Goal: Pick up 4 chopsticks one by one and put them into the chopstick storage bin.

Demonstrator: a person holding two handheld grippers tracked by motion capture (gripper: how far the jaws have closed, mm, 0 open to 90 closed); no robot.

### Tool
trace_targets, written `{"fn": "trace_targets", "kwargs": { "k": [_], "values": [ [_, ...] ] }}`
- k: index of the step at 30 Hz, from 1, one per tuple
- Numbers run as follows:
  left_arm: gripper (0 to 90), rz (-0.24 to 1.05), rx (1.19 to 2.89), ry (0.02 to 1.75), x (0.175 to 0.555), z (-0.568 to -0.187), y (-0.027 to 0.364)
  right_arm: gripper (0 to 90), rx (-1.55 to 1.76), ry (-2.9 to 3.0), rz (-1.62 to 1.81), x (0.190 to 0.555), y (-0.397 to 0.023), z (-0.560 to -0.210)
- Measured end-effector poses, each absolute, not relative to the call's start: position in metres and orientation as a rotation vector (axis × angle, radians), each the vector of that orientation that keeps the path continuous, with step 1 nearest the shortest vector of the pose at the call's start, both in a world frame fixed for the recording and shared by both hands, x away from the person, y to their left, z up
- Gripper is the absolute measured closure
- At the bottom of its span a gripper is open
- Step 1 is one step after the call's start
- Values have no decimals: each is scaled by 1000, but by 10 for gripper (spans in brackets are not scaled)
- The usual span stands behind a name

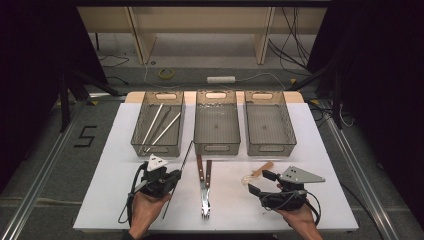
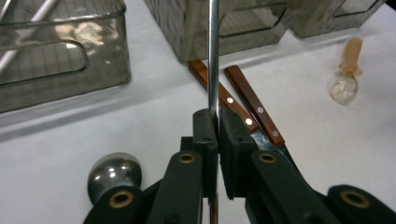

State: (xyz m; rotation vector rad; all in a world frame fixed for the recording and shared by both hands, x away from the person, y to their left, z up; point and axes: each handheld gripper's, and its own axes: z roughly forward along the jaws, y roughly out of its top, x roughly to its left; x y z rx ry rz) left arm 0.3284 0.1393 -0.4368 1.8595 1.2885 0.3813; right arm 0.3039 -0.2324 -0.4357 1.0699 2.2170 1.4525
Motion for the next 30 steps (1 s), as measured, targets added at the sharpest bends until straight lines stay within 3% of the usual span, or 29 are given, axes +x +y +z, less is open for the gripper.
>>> {"fn": "trace_targets", "kwargs": {
  "k": [14, 30],
  "values": [
    [855, 424, 1764, 1299, 344, -406, 165, 286, 1074, 2217, 1450, 304, -233, -436],
    [854, 472, 1706, 1377, 416, -367, 198, 286, 1079, 2215, 1458, 305, -234, -436]
  ]
}}
